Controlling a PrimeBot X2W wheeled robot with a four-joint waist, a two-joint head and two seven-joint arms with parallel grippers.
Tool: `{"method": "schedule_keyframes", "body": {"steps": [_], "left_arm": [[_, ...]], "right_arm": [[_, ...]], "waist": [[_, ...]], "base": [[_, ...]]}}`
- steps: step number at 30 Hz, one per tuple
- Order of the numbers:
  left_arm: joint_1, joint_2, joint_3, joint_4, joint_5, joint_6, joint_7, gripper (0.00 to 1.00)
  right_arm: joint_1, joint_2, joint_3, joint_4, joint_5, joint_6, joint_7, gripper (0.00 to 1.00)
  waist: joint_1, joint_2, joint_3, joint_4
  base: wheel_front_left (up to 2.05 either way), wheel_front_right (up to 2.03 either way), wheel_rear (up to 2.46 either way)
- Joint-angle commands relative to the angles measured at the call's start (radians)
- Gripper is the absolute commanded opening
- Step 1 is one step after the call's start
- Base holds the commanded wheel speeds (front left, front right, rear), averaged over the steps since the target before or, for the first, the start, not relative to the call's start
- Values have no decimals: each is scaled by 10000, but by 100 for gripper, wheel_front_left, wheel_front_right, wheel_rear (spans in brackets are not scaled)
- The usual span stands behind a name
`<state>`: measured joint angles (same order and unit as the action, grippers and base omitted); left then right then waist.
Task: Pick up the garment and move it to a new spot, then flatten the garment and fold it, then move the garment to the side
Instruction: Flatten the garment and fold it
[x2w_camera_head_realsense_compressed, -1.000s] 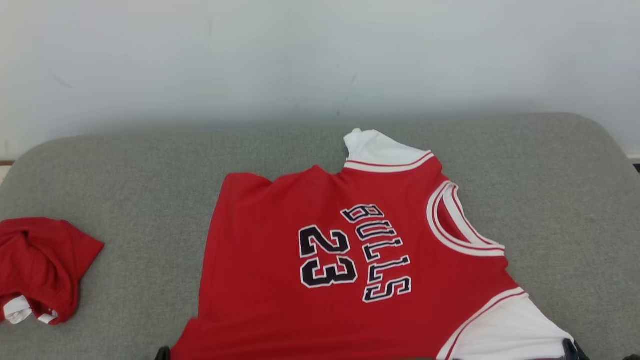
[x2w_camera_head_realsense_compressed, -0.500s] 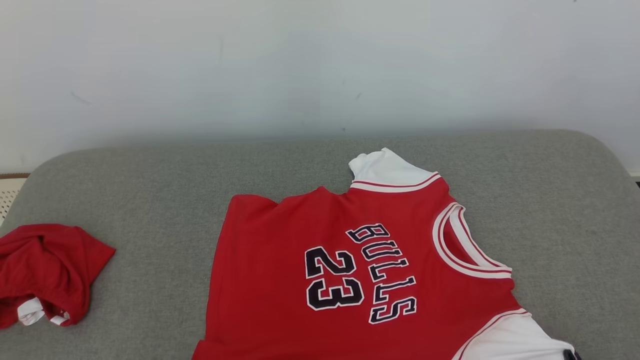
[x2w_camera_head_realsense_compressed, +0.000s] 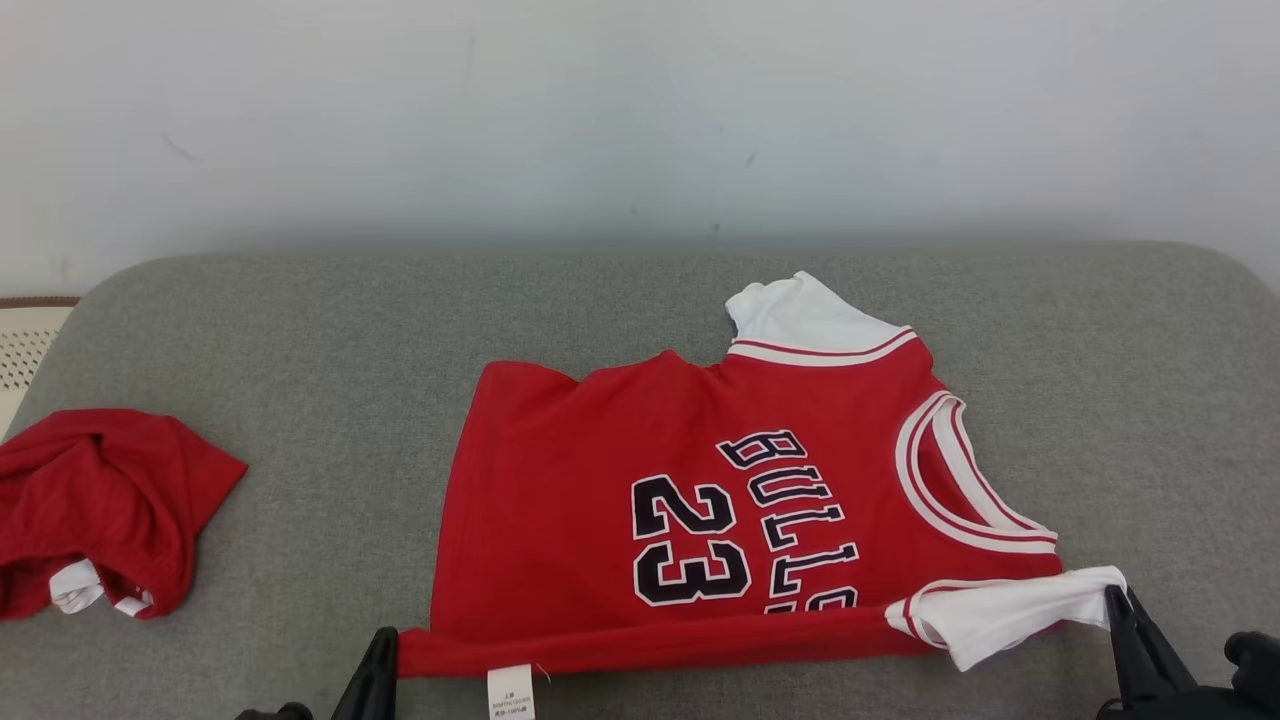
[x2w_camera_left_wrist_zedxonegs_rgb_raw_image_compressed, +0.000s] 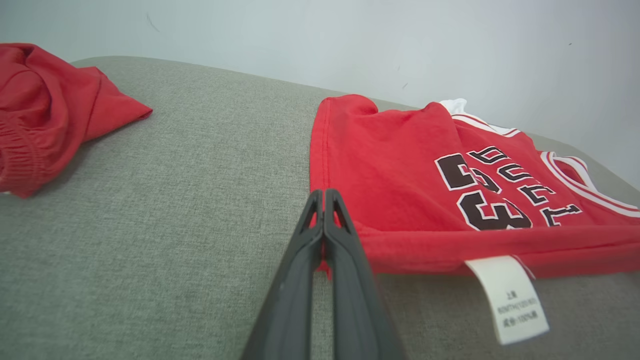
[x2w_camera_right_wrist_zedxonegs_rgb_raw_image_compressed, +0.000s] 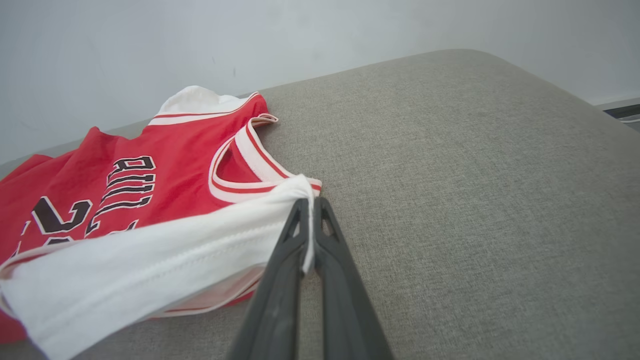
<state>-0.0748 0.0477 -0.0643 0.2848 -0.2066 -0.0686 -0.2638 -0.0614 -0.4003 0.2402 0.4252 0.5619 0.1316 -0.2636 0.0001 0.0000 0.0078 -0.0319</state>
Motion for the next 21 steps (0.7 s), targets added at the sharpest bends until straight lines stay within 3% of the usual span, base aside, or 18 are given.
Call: {"method": "schedule_keyframes", "body": {"steps": [1, 21], "left_arm": [[-134, 60, 20, 5, 32, 28, -14, 0], [-2324, 50, -65, 774, 275, 239, -14, 0]], "right_arm": [[-171, 47, 16, 64, -61, -18, -6, 0], [-3159, 440, 31, 1656, -804, -17, -5, 0]], "waist": [[-1, 0, 68, 58], [-1, 0, 1427, 262]], "base": [[0, 0, 0], [0, 0, 0]]}}
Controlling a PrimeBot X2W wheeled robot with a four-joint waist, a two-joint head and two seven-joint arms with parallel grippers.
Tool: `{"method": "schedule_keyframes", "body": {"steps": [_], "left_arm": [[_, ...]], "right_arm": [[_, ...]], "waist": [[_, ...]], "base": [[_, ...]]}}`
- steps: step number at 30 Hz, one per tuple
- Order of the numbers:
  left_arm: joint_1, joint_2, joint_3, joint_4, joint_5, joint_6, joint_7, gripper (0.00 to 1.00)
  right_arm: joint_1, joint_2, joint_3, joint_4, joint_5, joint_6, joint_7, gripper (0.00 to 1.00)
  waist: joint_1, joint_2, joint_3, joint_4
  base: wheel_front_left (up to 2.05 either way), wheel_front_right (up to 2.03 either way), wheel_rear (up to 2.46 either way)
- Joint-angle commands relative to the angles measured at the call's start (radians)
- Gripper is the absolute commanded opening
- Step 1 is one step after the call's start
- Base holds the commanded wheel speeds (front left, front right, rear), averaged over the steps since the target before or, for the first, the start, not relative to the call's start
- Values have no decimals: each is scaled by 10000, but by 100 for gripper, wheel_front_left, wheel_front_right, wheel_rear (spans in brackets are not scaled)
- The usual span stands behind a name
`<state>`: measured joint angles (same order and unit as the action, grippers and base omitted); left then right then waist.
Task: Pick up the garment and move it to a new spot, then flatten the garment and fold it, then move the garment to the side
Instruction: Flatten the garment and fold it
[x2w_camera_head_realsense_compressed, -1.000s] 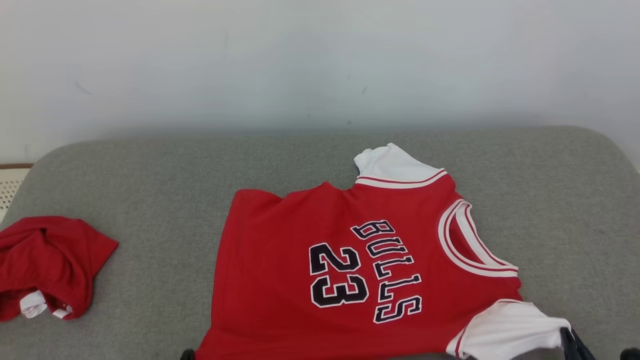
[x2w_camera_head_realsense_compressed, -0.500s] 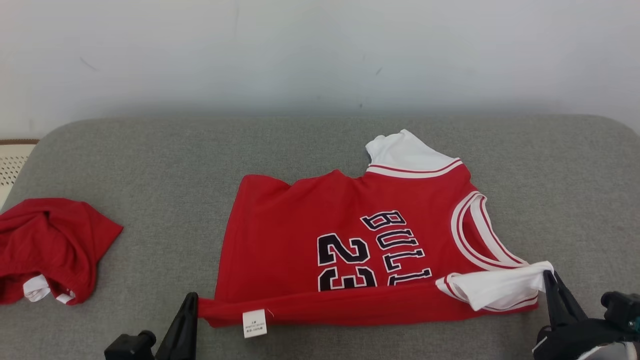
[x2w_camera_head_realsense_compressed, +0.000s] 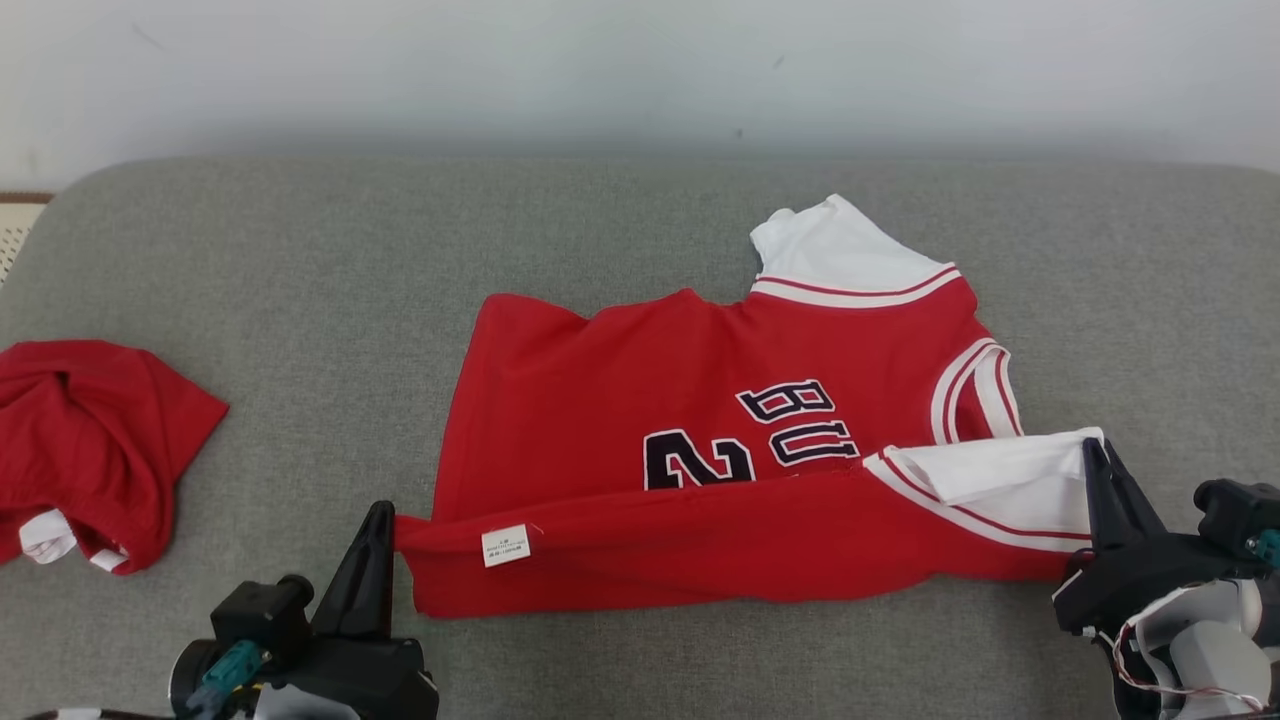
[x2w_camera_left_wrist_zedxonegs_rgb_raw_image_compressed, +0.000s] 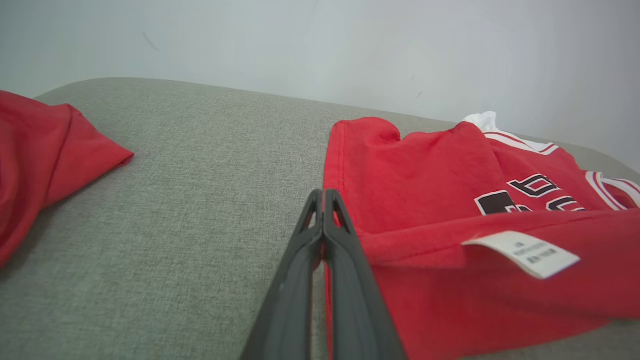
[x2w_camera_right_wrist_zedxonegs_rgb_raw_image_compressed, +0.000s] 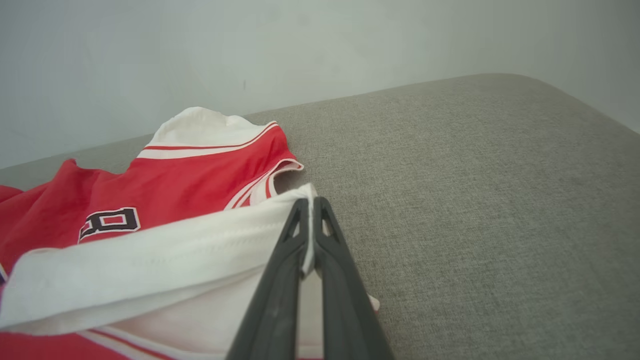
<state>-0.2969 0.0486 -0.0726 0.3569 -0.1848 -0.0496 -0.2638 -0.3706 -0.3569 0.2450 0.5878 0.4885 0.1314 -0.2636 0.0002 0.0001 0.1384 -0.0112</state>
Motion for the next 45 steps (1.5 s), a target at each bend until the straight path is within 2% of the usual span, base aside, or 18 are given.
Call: {"method": "schedule_keyframes", "body": {"steps": [1, 5, 6, 7, 8, 9, 10, 18, 24, 34, 45], "left_arm": [[-183, 39, -7, 99, 60, 60, -14, 0], [-487, 39, -124, 314, 3, 102, -14, 0], [-561, 39, -134, 346, -26, 109, -14, 0], [-608, 41, -138, 376, -47, 121, -14, 13], [-643, 39, -154, 406, -73, 137, -14, 45], [-679, 39, -166, 457, -123, 148, -14, 71], [-706, 39, -175, 477, -159, 169, -14, 100], [-733, 36, -146, 474, -258, 483, -14, 100], [-237, 34, -93, 283, -245, 483, -14, 100], [806, 33, 74, -162, -293, 551, -14, 100], [1124, 33, -165, -247, -380, 492, -13, 100]], "right_arm": [[-140, 6, -30, 70, -84, -15, -5, 0], [-479, 28, -61, 324, -179, -15, -5, 0], [-525, 43, -57, 357, -190, -15, -5, 4], [-570, 63, -74, 422, -198, -15, -5, 34], [-630, 80, -90, 460, -225, -15, -5, 97], [-696, 96, -131, 472, -253, -15, -5, 100], [-735, 113, -169, 477, -278, -15, -5, 100], [-635, 377, -1060, 154, -895, -15, -3, 100], [-15, 638, -1617, -166, -1176, -15, -3, 100], [1331, 867, -1436, -474, -953, -15, -3, 100], [1690, 1079, -1698, 98, -943, -15, -3, 100]], "waist": [[-2, -1, 154, 65], [-2, -1, 331, 91], [-2, -1, 369, 93], [-2, -1, 395, 95], [-2, -1, 433, 96], [-2, -1, 459, 100], [-2, -1, 485, 102], [-2, -1, 565, 94], [-2, -1, 353, 122], [-2, -1, -72, 32], [-2, -1, -203, 88]], "base": [[0, 0, 0], [0, 0, 0], [0, 0, 0], [0, 0, 0], [0, 0, 0], [0, 0, 0], [0, 0, 0], [0, 0, 0], [0, 0, 0], [0, 0, 0], [0, 0, 0]]}}
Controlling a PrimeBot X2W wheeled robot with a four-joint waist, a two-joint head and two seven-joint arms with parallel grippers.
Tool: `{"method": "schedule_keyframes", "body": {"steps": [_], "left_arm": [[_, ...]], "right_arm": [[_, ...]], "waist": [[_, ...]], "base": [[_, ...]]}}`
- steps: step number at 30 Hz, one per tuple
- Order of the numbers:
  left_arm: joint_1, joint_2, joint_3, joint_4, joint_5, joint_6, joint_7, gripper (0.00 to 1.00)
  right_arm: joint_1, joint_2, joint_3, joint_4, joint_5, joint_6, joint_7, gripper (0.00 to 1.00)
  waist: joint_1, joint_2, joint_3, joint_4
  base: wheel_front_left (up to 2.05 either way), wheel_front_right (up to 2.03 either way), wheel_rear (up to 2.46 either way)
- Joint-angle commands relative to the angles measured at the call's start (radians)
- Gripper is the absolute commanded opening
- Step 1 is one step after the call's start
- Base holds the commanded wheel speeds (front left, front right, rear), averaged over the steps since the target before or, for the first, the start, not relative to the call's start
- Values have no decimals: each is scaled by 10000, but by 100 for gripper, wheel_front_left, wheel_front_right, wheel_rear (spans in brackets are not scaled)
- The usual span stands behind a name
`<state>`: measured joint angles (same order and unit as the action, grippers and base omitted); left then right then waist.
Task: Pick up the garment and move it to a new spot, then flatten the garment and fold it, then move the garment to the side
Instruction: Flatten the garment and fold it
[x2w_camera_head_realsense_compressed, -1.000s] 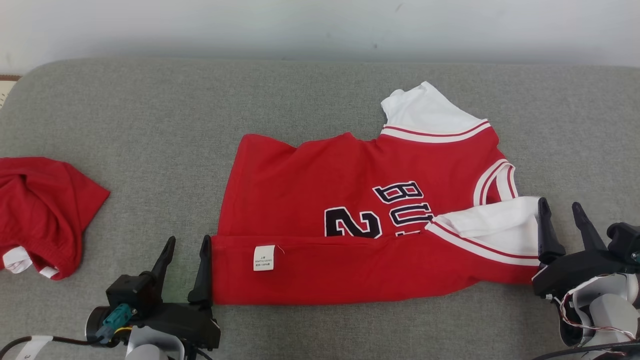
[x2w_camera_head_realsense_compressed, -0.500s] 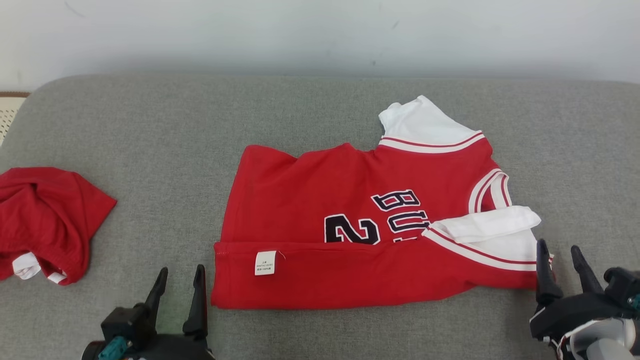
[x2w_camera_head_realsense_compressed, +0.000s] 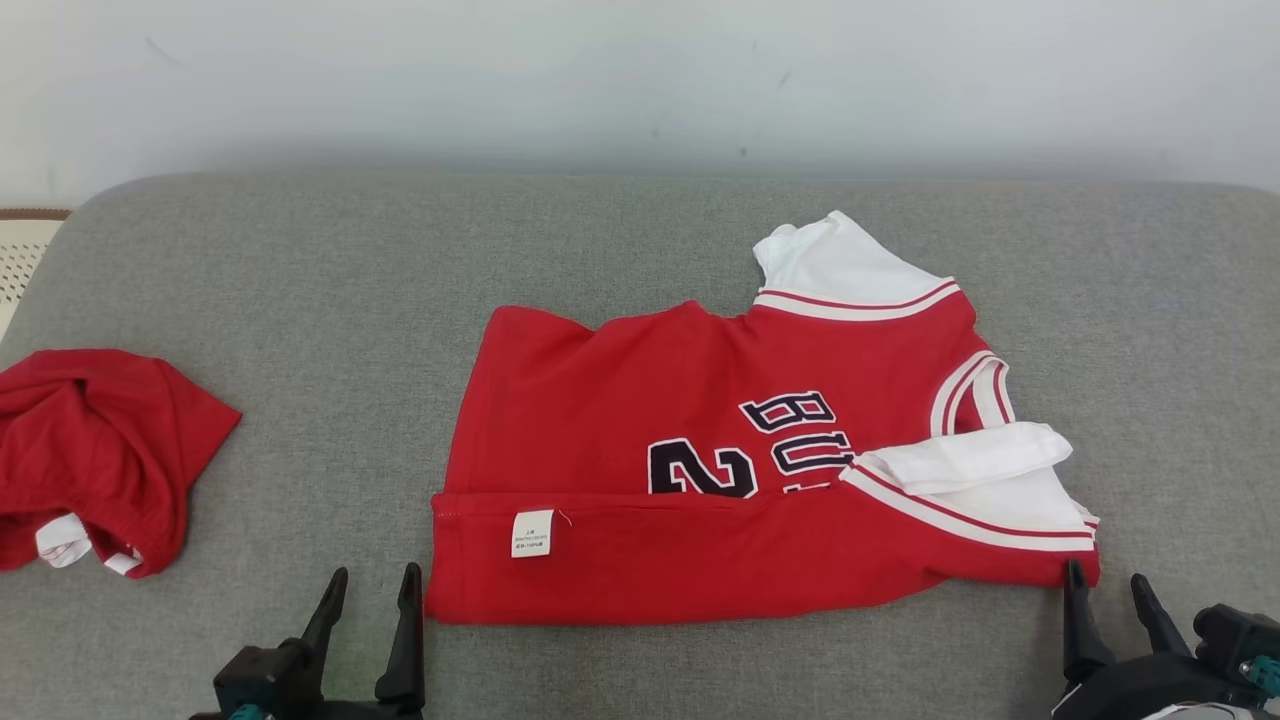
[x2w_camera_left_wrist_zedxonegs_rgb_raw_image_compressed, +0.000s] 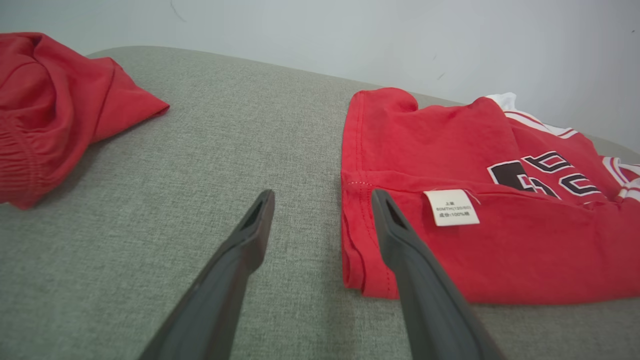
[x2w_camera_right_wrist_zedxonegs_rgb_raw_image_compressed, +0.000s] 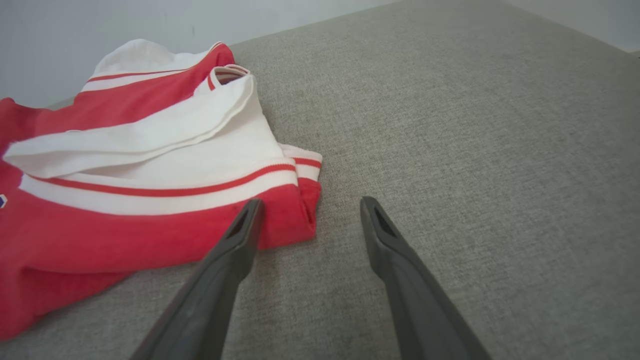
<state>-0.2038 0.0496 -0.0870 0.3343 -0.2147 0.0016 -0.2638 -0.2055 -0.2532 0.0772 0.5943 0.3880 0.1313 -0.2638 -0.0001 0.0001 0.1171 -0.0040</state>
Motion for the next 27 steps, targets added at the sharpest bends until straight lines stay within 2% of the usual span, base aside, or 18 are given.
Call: {"method": "schedule_keyframes", "body": {"steps": [1, 8, 9, 10, 11, 12, 22, 27], "left_arm": [[193, 23, -33, -25, -79, -27, -13, 100], [147, 25, -183, -84, -5, -92, -13, 100], [140, 25, -221, -91, -20, -94, -13, 100], [137, 22, -261, -97, -46, -89, -13, 100], [126, 22, -309, -97, -74, -97, -13, 100], [114, 22, -358, -94, -96, -121, -13, 100], [216, 25, -748, -83, -363, -190, -13, 100], [179, 23, -956, 119, -739, -468, -13, 100]], "right_arm": [[-27, 77, -23, 100, 111, -13, -1, 100], [-387, 172, 171, 621, 91, -13, -1, 100], [-425, 181, 186, 687, 109, -13, -1, 86], [-461, 191, 182, 756, 154, -13, -1, 40], [-491, 175, 171, 805, 153, -13, 0, 33], [-515, 160, 175, 854, 147, -13, 0, 0], [-325, -18, -61, 736, 237, -13, -1, 0], [-281, -118, -39, 558, 236, -13, -1, 0]], "waist": [[1, -1, 15, 31], [1, -1, 79, 184], [1, -1, 89, 205], [1, -1, 97, 224], [1, -1, 108, 247], [1, -1, 119, 265], [1, -1, 157, 202], [1, -1, 206, 7]], "base": [[0, 0, 0], [0, 0, 0], [0, 0, 0], [0, 0, 0], [0, 0, 0], [0, 0, 0], [0, 0, 0], [0, 0, 0]]}}
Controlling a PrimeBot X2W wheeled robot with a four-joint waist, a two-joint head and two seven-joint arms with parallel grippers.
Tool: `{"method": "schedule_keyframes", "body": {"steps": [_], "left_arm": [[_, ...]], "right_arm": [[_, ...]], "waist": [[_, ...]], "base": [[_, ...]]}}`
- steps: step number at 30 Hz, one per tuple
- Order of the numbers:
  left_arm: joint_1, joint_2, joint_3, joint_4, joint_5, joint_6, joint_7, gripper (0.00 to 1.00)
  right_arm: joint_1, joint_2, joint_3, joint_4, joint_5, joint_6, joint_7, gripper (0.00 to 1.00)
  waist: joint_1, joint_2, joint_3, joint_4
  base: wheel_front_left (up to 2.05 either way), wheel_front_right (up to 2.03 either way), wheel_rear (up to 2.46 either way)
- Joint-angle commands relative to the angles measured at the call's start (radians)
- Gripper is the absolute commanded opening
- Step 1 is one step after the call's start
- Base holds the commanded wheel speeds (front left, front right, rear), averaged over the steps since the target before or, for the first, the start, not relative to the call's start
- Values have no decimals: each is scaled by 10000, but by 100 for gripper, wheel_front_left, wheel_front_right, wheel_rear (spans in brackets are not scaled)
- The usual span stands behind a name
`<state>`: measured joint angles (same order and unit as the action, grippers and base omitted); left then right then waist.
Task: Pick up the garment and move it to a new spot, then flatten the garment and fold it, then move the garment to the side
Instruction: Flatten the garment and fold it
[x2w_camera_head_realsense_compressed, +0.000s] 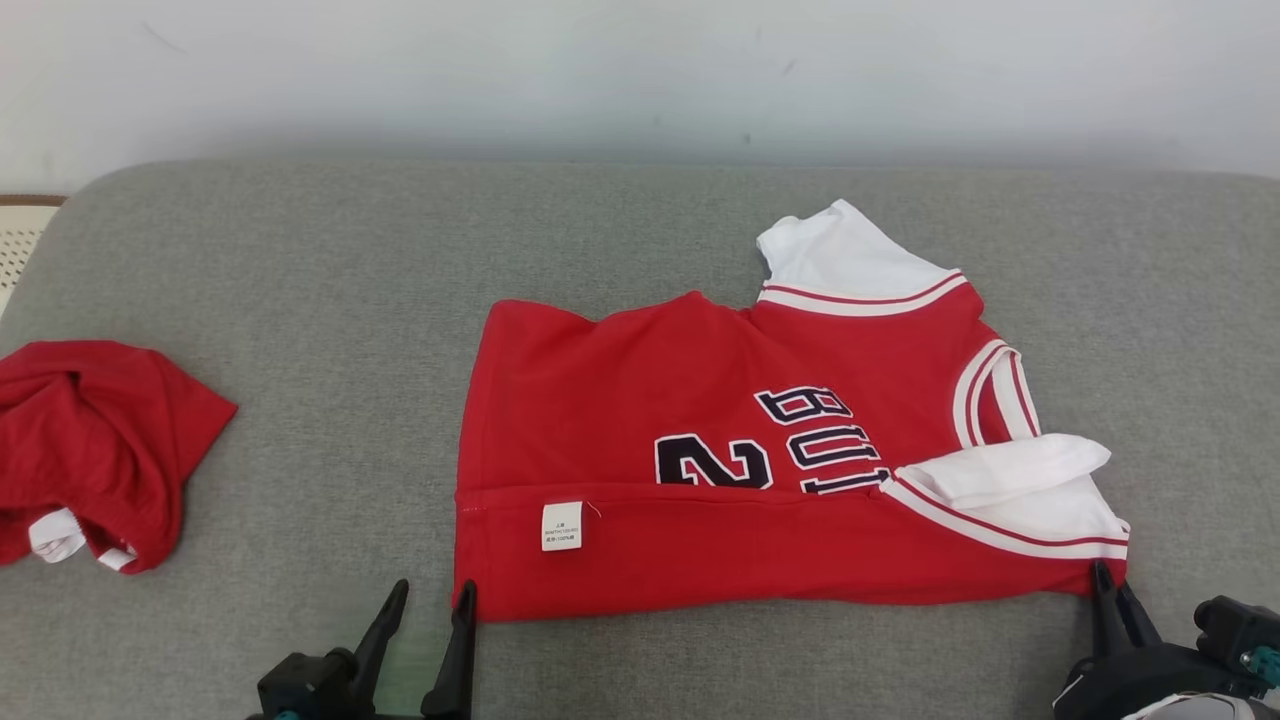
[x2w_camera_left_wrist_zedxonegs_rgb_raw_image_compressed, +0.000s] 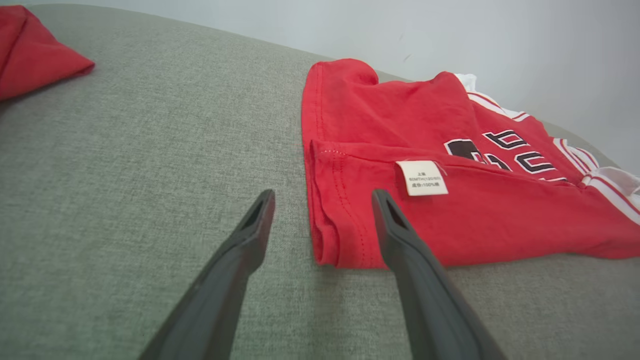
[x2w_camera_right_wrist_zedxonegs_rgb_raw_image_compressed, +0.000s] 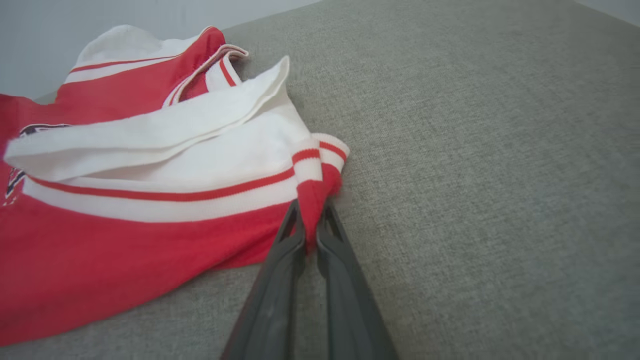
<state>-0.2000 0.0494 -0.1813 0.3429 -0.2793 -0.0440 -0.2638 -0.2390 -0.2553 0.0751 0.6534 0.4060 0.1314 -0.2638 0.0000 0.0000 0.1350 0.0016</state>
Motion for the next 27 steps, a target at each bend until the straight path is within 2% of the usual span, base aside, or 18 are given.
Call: {"method": "schedule_keyframes", "body": {"steps": [1, 7, 16, 17, 18, 19, 27], "left_arm": [[117, 28, -50, 73, -188, -87, -13, 100], [-106, 25, -156, 548, -422, -234, -13, 100], [-322, 26, -177, 1088, -445, -230, -12, 100], [-336, 25, -174, 1083, -447, -254, -12, 97], [-350, 23, -238, 1126, -368, -315, -10, 34], [-358, 22, -279, 1131, -359, -351, -4, 0], [-62, 28, -90, 1075, -120, -546, -5, 0]], "right_arm": [[21, -94, 7, -61, 44, -15, -1, 0], [-166, 2, 262, -238, 5, -15, -1, 0], [-335, -37, 531, -460, 96, -15, -1, 0], [-323, -45, 545, -476, 109, -15, -1, 0], [-310, -45, 556, -487, 128, -15, -1, 0], [-304, -44, 568, -498, 137, -15, -1, 0], [-186, 8, 616, -448, 185, -15, -1, 0]], "waist": [[0, 0, 47, -95], [0, 0, 203, -342], [0, 0, 361, -559], [0, 0, 374, -571], [0, 0, 382, -584], [0, 0, 396, -598], [0, 0, 249, -579]], "base": [[0, 0, 0], [0, 0, 0], [0, 0, 0], [0, 0, 0], [0, 0, 0], [0, 0, 0], [0, 0, 0]]}}
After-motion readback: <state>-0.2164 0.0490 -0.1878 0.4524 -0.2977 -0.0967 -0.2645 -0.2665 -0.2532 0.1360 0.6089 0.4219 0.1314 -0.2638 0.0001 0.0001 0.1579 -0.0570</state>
